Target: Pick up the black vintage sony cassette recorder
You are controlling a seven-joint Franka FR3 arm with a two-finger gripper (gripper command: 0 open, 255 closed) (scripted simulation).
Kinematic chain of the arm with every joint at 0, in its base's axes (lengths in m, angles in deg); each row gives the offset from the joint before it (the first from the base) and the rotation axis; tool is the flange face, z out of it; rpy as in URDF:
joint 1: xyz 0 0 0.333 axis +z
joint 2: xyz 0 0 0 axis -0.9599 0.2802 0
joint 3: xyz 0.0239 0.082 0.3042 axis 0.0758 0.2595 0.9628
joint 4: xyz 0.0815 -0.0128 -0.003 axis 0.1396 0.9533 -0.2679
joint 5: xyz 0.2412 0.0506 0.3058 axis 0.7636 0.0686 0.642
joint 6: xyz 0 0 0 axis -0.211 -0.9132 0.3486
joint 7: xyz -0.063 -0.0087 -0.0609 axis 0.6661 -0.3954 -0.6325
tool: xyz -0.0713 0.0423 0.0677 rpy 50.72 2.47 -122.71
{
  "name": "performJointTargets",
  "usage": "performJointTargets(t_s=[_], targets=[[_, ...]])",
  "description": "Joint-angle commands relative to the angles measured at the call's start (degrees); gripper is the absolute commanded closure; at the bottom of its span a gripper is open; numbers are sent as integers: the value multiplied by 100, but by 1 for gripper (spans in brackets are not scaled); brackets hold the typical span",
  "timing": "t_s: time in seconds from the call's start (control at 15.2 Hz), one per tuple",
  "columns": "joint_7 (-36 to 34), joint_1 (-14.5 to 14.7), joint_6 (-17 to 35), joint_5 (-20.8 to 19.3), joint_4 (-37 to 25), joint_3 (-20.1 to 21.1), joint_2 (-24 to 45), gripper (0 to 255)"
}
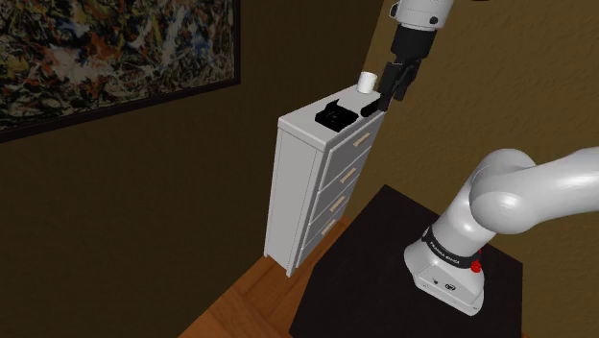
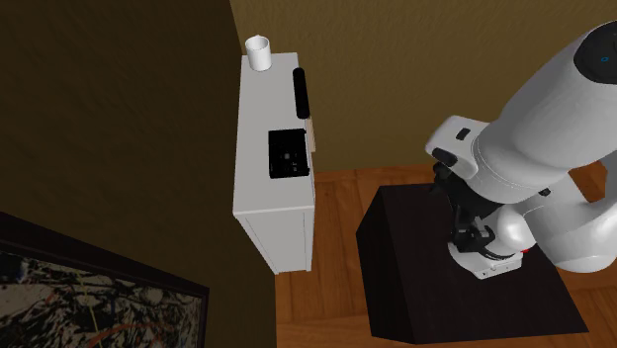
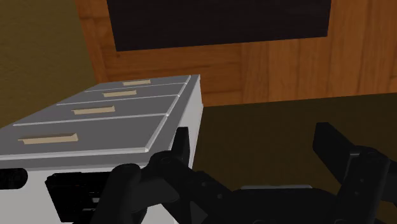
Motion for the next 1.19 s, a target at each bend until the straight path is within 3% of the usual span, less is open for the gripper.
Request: performJointTargets(t_s=[0.0,0.53,1.12], targets=[[0,0,0,0,0,0,0,0],[-381,-460,1402,-37,-184,-266,1349,0],[-732,-863,2643,52,-844,-627,2985,0]])
